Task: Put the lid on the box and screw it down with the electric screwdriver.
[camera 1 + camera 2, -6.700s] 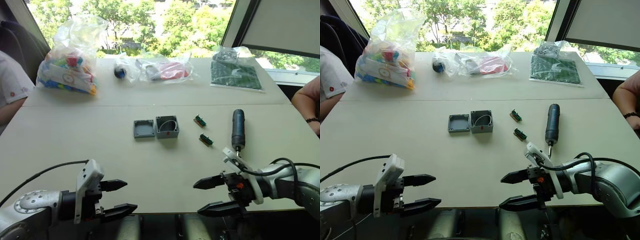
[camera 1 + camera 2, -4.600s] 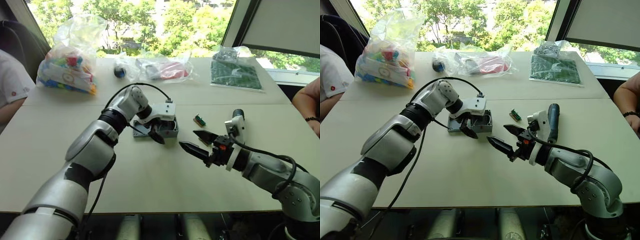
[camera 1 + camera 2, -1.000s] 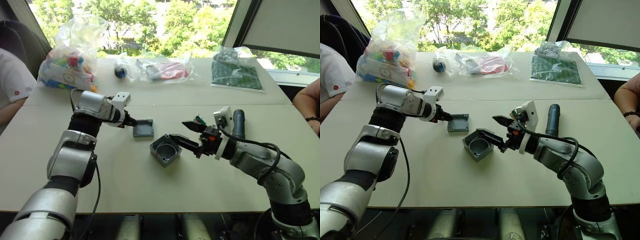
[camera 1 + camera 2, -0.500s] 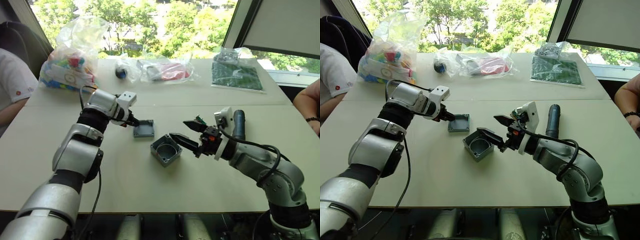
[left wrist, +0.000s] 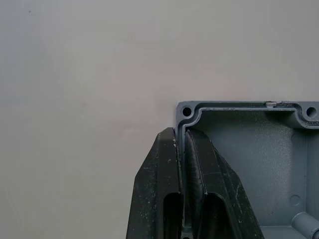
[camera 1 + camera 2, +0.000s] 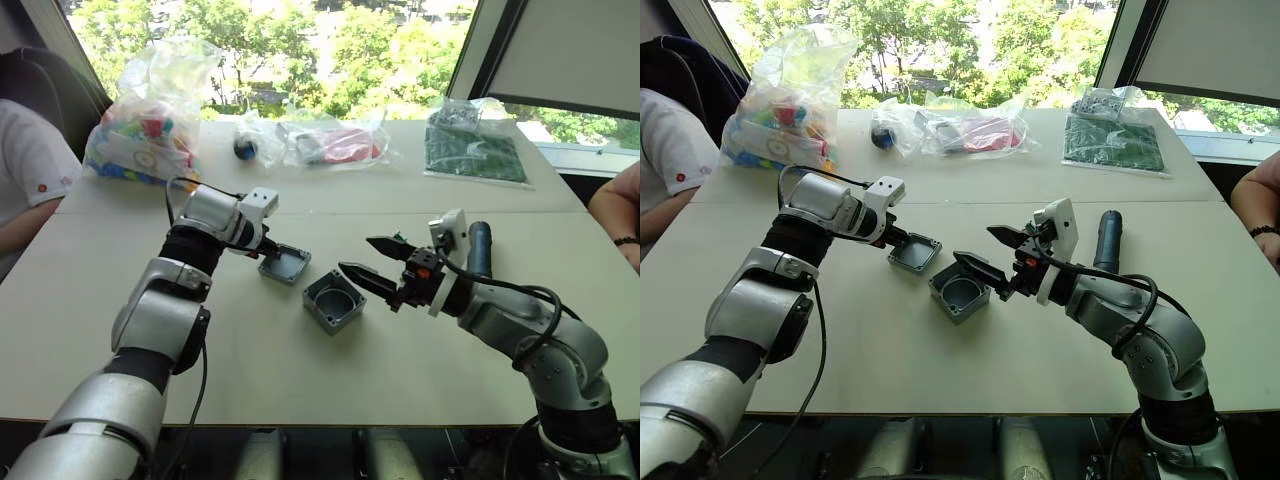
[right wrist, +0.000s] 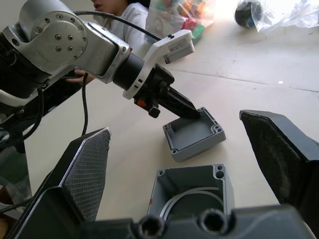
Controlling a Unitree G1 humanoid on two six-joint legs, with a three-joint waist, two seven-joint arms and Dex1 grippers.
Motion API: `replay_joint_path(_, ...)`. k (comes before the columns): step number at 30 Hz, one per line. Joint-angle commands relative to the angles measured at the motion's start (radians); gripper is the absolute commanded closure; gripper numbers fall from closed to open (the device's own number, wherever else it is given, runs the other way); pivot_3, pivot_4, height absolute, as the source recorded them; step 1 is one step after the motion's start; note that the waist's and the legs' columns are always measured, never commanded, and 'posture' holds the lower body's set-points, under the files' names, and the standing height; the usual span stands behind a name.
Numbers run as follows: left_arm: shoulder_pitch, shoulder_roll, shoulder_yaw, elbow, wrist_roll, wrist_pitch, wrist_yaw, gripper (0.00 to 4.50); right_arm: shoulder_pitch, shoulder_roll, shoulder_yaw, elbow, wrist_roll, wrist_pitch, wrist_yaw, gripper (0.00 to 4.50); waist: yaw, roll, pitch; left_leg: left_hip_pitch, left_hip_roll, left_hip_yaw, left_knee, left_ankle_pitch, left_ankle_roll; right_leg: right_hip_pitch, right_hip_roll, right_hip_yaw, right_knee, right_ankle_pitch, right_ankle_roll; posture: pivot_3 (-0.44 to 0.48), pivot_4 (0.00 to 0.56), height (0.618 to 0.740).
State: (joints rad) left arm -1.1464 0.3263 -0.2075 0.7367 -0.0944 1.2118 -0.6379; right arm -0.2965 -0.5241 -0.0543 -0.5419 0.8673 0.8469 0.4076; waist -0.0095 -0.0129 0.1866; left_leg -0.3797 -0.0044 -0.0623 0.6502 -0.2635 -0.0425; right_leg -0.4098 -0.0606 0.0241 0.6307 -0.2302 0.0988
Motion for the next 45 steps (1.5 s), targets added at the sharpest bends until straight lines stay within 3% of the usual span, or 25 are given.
replay_joint_path(1,0.060,-0.047,0.029,-0.007,-0.017,0.034,0.037,4.46,-0.015,-0.017,-0.025,-0.013,0.008,0.005,0.011,0.00,0.001,0.000,0.000,0.003,-0.001,0.000,-0.001,0.000,0.000,0.003,-0.001,0.000,-0.001,0.000,0.001,0.000,0.150,0.740)
replay_joint_path(7,0.117,-0.019,0.089,-0.175,-0.005,-0.045,0.100,4.46,-0.023,-0.010,-0.044,-0.009,0.039,0.045,-0.019,0.00,0.000,0.000,0.000,0.006,-0.002,0.000,-0.002,0.000,0.000,0.006,-0.002,0.000,-0.001,-0.001,0.001,0.000,0.150,0.740)
replay_joint_path(10,0.153,0.002,0.191,-0.356,-0.017,-0.242,0.159,4.46,-0.073,0.040,-0.061,0.054,0.058,0.100,-0.114,0.00,-0.004,-0.002,0.001,0.005,-0.001,0.000,-0.002,0.000,0.000,0.005,-0.002,0.000,-0.001,-0.001,0.001,0.000,0.150,0.740)
replay_joint_path(13,0.198,-0.014,0.256,-0.503,-0.052,-0.380,0.179,4.46,-0.179,0.087,-0.010,0.182,-0.011,0.131,-0.171,0.00,-0.007,-0.004,0.003,0.000,0.000,0.000,-0.002,0.000,0.000,-0.002,-0.001,0.001,0.000,0.000,0.000,0.000,0.150,0.740)
replay_joint_path(17,0.249,-0.084,0.310,-0.616,-0.099,-0.537,0.212,4.46,-0.361,0.219,-0.067,0.376,0.045,0.166,-0.216,0.00,-0.005,-0.004,0.003,-0.012,0.000,0.001,-0.002,0.002,-0.004,-0.017,-0.001,0.002,0.003,0.002,-0.002,0.000,0.150,0.740)
replay_joint_path(25,0.282,-0.141,0.308,-0.686,-0.141,-0.661,0.231,4.46,-0.511,0.242,-0.123,0.549,0.034,0.124,-0.120,0.00,-0.003,-0.004,0.003,-0.014,-0.001,0.002,-0.001,0.002,-0.004,-0.016,-0.002,0.002,0.000,0.004,0.001,0.000,0.150,0.740)
replay_joint_path(37,0.297,-0.132,0.300,-0.716,-0.204,-0.652,0.197,4.46,-0.513,0.257,-0.160,0.540,0.033,0.119,-0.086,0.00,-0.011,-0.004,0.003,-0.013,0.000,0.001,-0.001,0.002,-0.004,-0.016,-0.001,0.001,0.001,0.004,0.001,0.000,0.150,0.740)
replay_joint_path(40,0.294,-0.131,0.294,-0.728,-0.217,-0.641,0.192,4.50,-0.504,0.260,-0.156,0.537,0.017,0.110,-0.087,0.64,-0.010,-0.004,0.003,-0.013,0.000,0.001,-0.001,0.002,-0.004,-0.016,-0.001,0.002,0.001,0.004,0.001,0.000,0.150,0.740)
replay_joint_path(45,0.295,-0.119,0.287,-0.732,-0.225,-0.630,0.183,4.50,-0.499,0.279,-0.173,0.528,0.027,0.095,-0.101,2.11,-0.010,-0.004,0.003,-0.013,0.000,0.001,-0.001,0.002,-0.004,-0.016,0.000,0.001,0.001,0.004,0.001,0.000,0.150,0.740)
